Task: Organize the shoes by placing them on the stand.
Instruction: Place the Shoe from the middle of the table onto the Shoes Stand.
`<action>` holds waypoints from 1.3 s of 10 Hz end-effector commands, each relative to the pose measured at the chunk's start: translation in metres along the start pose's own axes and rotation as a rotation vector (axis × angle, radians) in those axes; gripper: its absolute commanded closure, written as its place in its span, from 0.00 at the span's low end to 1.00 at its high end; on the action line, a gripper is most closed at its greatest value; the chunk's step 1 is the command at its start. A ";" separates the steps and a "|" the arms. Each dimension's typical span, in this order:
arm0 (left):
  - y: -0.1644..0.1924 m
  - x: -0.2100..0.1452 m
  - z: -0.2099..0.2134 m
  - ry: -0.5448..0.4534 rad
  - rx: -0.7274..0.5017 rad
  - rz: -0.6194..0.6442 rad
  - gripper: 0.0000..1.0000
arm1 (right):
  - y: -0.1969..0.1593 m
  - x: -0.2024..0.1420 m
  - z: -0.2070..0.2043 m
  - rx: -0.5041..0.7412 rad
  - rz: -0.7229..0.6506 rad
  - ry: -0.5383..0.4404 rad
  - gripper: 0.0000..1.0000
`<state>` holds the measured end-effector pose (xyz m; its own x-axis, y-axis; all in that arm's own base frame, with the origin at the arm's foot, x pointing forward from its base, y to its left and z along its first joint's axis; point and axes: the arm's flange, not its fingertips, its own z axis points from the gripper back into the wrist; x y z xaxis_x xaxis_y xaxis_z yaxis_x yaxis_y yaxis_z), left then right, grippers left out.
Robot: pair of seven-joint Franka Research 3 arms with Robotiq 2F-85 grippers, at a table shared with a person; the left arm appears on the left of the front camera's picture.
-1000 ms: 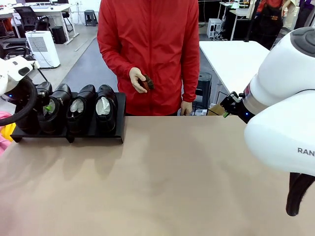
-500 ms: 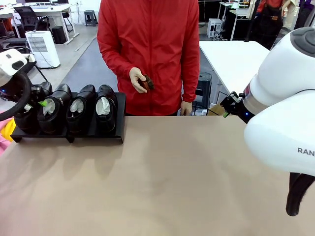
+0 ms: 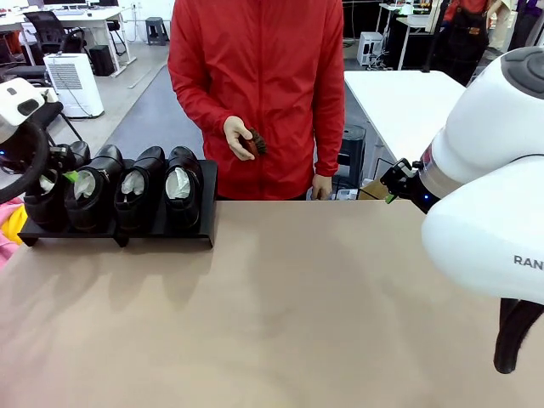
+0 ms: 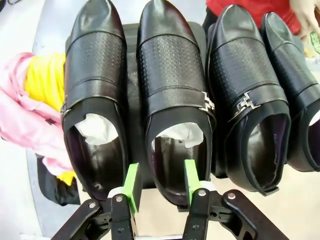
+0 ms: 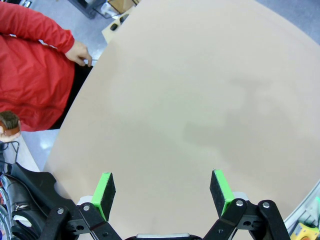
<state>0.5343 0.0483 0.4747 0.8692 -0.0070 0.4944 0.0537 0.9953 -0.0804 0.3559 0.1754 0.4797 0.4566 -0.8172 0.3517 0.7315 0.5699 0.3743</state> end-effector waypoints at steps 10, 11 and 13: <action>0.004 0.002 -0.002 -0.010 -0.001 -0.004 0.53 | 0.003 0.003 0.001 0.003 0.024 -0.002 0.00; 0.004 0.002 -0.002 -0.010 -0.001 -0.004 0.53 | 0.003 0.003 0.001 0.003 0.024 -0.002 0.00; 0.004 0.002 -0.002 -0.010 -0.001 -0.004 0.53 | 0.003 0.003 0.001 0.003 0.024 -0.002 0.00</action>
<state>0.5361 0.0483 0.4722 0.8700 -0.0069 0.4929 0.0530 0.9954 -0.0796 0.3559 0.1754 0.4797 0.4566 -0.8172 0.3517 0.7315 0.5699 0.3743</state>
